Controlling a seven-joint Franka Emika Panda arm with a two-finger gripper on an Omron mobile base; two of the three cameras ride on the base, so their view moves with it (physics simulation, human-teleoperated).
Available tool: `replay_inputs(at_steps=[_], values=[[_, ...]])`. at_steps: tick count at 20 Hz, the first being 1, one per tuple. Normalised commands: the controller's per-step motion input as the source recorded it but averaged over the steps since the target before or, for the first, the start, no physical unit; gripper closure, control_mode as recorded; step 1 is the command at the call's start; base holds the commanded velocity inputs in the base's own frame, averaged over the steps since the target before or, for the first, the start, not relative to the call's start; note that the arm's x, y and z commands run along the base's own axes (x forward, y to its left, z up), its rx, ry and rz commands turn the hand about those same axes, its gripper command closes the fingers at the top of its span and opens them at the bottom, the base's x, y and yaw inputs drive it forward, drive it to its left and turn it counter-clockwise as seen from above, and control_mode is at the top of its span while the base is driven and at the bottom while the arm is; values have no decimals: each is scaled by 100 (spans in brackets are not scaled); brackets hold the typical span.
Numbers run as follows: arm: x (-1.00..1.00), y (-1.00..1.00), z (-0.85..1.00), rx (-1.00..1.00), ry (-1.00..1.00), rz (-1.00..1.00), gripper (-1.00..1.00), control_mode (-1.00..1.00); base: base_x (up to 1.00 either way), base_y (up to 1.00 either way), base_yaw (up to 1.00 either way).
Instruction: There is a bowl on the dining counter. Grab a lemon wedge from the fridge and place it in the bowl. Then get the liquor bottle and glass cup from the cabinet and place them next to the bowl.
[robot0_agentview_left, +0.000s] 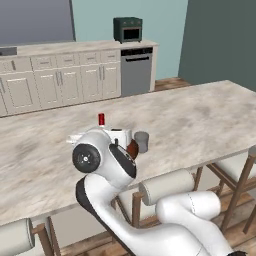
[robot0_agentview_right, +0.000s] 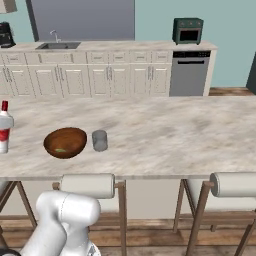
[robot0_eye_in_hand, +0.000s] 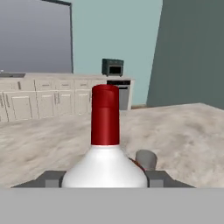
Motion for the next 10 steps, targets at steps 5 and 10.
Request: replay_inputs(at_steps=[5, 10], values=[[8, 0, -63, 0, -24, 32, 100, -100, 0, 0, 0], [42, 0, -55, -1, -14, 25, 100, -100, 0, 0, 0]])
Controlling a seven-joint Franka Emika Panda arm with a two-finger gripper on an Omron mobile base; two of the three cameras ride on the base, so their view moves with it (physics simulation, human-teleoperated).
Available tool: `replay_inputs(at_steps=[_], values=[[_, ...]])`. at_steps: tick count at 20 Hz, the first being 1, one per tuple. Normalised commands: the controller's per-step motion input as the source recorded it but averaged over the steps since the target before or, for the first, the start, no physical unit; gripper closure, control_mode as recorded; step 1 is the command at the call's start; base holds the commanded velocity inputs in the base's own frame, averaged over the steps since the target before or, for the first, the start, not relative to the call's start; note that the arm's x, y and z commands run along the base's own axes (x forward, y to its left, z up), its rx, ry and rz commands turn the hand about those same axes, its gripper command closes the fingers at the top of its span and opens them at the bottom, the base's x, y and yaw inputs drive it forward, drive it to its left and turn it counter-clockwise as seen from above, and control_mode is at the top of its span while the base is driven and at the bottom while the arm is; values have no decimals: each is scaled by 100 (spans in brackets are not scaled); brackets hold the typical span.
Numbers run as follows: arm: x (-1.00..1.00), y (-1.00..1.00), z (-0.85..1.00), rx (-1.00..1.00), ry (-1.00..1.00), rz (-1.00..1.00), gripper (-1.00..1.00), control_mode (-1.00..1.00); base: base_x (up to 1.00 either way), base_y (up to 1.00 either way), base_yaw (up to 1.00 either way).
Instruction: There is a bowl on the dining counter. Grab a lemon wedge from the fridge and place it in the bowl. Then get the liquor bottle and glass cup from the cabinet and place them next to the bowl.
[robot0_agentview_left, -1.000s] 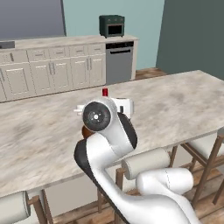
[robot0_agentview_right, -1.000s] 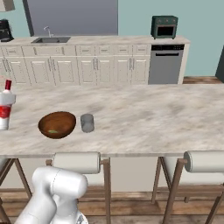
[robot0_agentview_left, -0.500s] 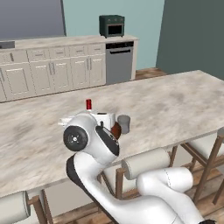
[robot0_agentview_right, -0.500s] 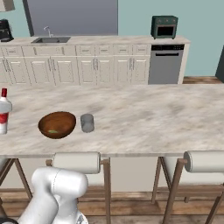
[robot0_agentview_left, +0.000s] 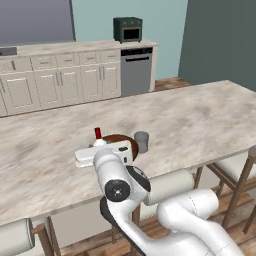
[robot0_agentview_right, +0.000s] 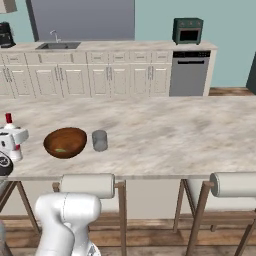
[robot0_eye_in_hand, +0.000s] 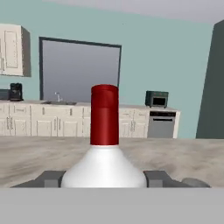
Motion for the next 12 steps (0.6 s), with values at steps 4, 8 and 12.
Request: replay_inputs(at_steps=[4, 8, 12], values=[[29, 3, -28, -1, -17, 19, 100, -100, 0, 0, 0], [3, 21, -5, 0, -16, 7, 100, -100, 0, 0, 0], [0, 31, 0, 0, -9, 0, 100, -100, 0, 0, 0]])
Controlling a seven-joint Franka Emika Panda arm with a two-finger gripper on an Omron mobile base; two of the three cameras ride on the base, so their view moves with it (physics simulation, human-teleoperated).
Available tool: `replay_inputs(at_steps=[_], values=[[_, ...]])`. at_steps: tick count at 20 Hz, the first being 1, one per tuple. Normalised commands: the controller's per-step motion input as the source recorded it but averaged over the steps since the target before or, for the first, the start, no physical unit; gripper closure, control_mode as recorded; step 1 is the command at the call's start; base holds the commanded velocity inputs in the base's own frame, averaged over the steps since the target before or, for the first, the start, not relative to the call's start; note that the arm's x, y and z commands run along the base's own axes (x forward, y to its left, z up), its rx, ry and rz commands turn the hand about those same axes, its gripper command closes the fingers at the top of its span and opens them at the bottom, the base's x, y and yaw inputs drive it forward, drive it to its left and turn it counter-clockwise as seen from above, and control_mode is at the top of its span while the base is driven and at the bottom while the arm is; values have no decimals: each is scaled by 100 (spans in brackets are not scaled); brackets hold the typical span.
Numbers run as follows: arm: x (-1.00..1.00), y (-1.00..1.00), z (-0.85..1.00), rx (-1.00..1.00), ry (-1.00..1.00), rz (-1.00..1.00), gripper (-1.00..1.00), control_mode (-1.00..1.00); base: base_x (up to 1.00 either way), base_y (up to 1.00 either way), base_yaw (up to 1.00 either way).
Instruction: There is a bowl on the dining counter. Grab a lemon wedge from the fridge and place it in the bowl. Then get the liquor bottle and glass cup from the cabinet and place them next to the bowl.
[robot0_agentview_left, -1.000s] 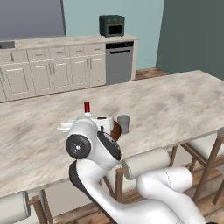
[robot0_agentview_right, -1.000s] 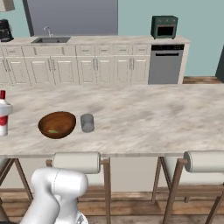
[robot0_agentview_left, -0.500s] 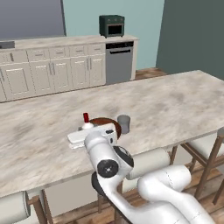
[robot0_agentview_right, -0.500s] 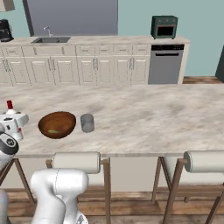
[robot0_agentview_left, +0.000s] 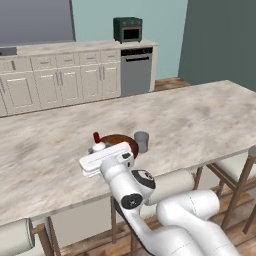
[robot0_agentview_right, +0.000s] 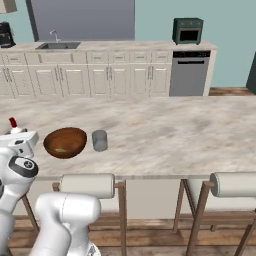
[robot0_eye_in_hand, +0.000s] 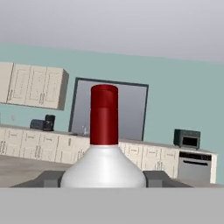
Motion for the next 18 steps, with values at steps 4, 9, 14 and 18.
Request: replay_inputs(at_steps=[4, 9, 14, 18], values=[[1, 28, 0, 0, -1, 0, 100, -100, 0, 0, 0], [1, 13, -14, 0, 0, 0, 100, -100, 0, 0, 0], [1, 0, -24, 0, 0, 0, 100, -100, 0, 0, 0], [0, 0, -22, 0, 0, 0, 100, -100, 0, 0, 0]])
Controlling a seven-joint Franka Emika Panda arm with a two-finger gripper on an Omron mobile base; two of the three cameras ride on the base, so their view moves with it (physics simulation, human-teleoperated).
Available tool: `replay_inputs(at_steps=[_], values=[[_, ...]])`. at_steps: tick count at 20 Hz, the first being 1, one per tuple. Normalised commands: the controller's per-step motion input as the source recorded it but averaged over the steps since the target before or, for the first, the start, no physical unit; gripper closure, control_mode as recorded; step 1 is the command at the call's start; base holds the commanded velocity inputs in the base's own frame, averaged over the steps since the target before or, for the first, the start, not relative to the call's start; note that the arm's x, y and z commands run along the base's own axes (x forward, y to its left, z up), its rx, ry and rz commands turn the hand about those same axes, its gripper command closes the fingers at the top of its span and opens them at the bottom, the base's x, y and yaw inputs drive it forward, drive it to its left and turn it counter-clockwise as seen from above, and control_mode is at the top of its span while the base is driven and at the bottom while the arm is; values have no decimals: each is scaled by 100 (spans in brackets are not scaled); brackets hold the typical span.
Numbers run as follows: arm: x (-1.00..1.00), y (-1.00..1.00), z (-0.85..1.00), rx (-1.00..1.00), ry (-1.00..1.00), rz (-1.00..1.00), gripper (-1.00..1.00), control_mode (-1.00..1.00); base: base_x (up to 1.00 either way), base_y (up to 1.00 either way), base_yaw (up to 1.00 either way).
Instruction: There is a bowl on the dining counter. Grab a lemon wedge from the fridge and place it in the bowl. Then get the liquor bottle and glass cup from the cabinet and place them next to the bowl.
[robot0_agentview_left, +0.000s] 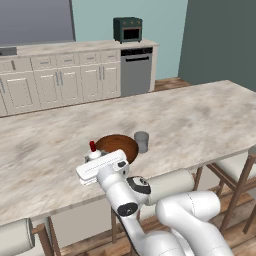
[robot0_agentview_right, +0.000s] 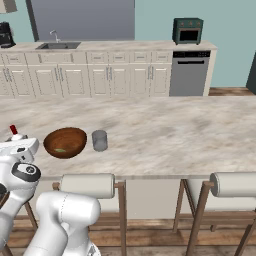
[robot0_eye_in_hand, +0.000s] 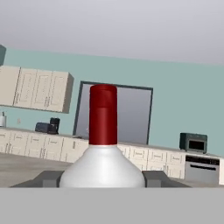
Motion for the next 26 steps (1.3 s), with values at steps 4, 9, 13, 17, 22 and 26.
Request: replay_inputs(at_steps=[4, 9, 13, 17, 22, 26], values=[[5, 0, -14, 2, 0, 0, 100, -100, 0, 0, 0], [22, 0, -7, 4, 0, 0, 100, -100, 0, 0, 0], [35, 0, -9, 3, 0, 0, 100, -100, 0, 0, 0], [33, 0, -18, 2, 1, 0, 100, -100, 0, 0, 0], [32, 0, -29, 0, 0, 0, 100, -100, 0, 0, 0], [28, 0, -32, 0, 0, 0, 100, -100, 0, 0, 0]])
